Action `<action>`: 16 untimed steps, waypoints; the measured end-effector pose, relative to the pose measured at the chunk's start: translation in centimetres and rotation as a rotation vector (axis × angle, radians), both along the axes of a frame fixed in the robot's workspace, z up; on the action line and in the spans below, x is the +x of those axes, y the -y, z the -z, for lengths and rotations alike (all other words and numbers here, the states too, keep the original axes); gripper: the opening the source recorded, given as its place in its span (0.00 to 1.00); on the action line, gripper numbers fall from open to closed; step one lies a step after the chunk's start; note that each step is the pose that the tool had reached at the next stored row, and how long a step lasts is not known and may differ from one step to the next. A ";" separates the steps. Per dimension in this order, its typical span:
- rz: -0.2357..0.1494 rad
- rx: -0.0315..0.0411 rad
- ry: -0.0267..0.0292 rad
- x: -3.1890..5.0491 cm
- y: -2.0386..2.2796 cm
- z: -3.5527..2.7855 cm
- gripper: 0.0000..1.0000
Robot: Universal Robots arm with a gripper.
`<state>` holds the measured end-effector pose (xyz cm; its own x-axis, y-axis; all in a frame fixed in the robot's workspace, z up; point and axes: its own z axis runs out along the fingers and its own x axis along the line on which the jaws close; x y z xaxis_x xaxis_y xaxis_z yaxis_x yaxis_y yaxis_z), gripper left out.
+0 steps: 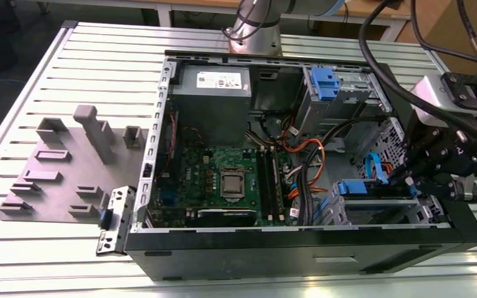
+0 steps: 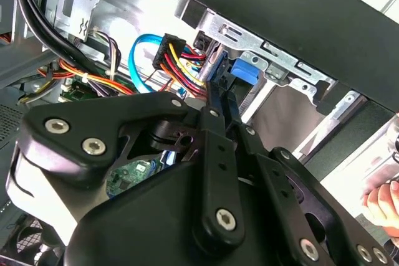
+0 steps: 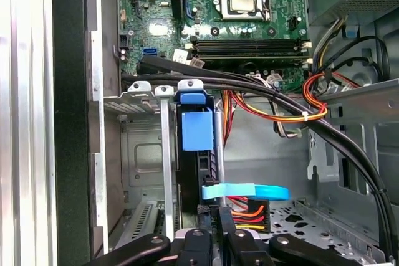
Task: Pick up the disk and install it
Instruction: 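Insert the second disk wire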
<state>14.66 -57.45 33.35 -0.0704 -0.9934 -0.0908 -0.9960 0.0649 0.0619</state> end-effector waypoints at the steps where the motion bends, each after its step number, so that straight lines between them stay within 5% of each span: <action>1: 0.001 -0.0003 0.0000 0.00 0.00 -0.02 0.16; 16: 0.005 -0.0022 0.0017 -0.09 0.02 -0.12 0.16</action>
<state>14.58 -57.47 33.47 -0.0752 -0.9932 -0.0887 -0.9957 0.0701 0.0600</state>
